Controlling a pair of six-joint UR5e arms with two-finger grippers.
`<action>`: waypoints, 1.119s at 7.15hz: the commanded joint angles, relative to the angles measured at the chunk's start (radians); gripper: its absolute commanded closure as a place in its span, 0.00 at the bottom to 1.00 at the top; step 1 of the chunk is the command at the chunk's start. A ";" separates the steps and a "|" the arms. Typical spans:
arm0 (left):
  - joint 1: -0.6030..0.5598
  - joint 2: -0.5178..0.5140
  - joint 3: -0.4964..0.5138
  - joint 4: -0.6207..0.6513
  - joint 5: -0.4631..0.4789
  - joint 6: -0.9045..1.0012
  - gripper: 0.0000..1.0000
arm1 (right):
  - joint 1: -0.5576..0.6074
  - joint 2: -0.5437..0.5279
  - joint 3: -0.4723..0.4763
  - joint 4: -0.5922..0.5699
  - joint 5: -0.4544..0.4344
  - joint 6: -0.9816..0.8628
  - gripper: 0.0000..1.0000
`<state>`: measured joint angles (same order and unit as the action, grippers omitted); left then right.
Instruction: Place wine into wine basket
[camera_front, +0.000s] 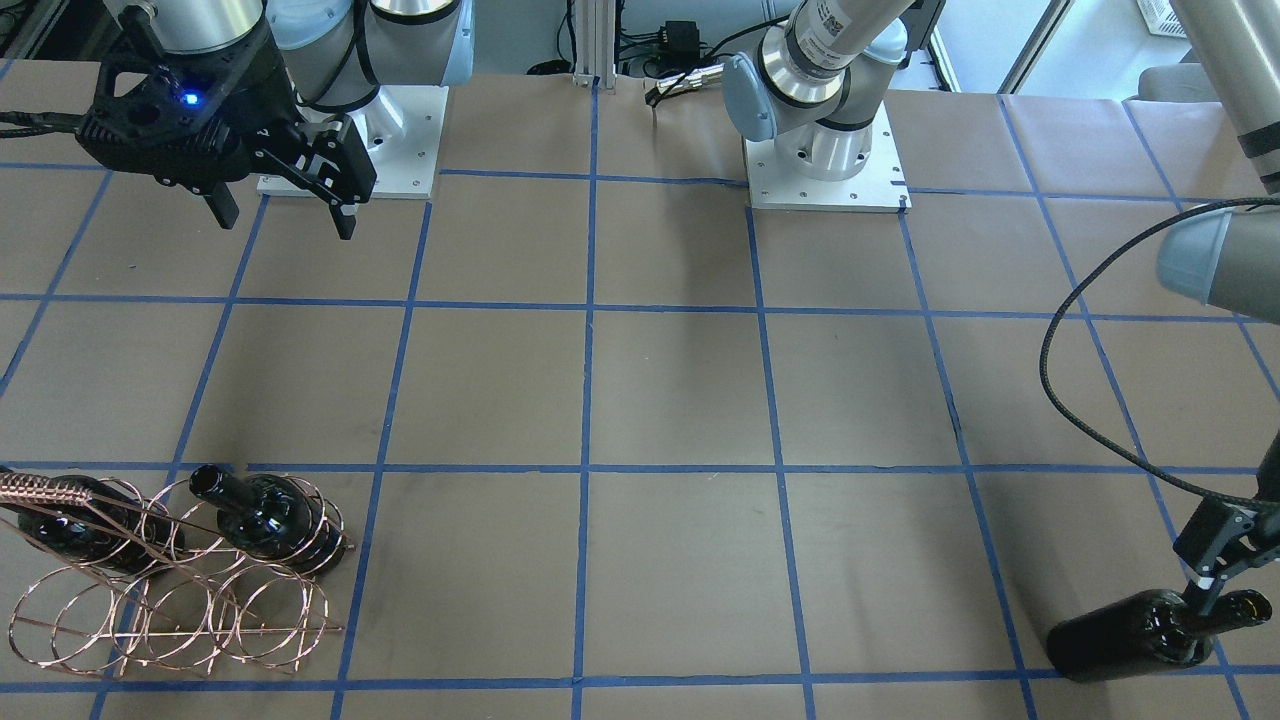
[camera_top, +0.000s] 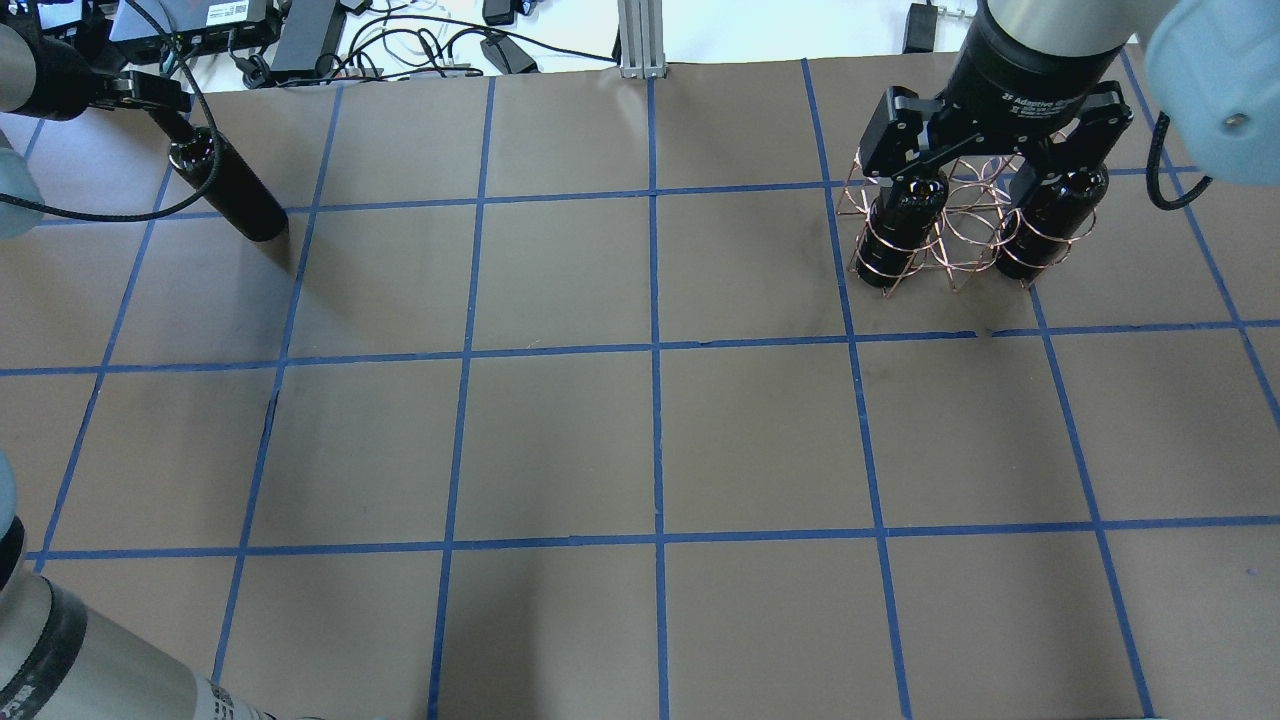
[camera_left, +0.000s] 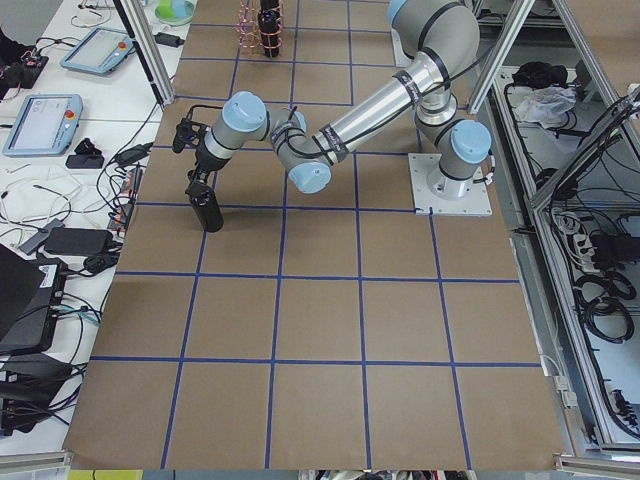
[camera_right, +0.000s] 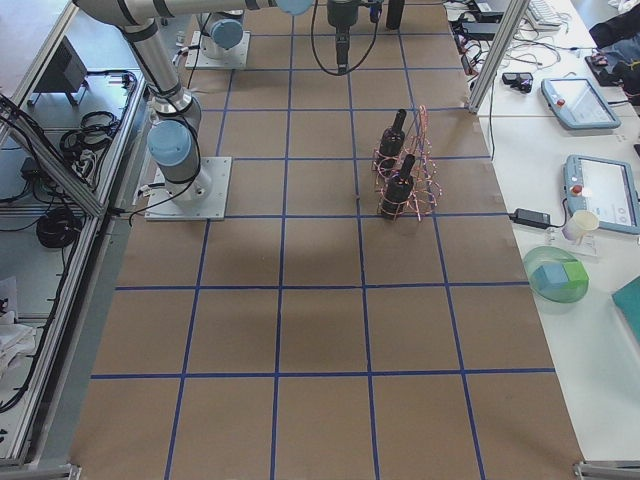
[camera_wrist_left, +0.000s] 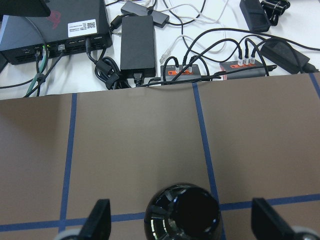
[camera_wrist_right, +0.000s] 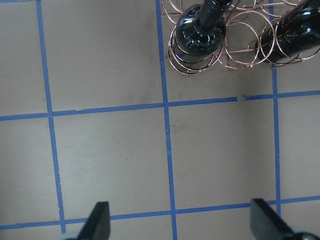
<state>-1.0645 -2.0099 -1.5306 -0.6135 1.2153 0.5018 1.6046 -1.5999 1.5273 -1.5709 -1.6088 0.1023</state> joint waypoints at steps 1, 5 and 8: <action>0.000 -0.010 -0.002 0.046 -0.059 0.003 0.09 | 0.000 0.001 0.001 -0.027 -0.002 -0.009 0.00; 0.006 -0.024 -0.011 0.035 0.027 0.006 0.17 | -0.002 -0.002 -0.001 -0.034 -0.003 -0.010 0.00; 0.006 -0.026 -0.014 0.027 0.023 0.000 0.42 | -0.002 -0.011 0.001 -0.021 -0.003 -0.009 0.00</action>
<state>-1.0585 -2.0359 -1.5439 -0.5847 1.2403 0.5032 1.6031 -1.6077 1.5277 -1.5938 -1.6126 0.0934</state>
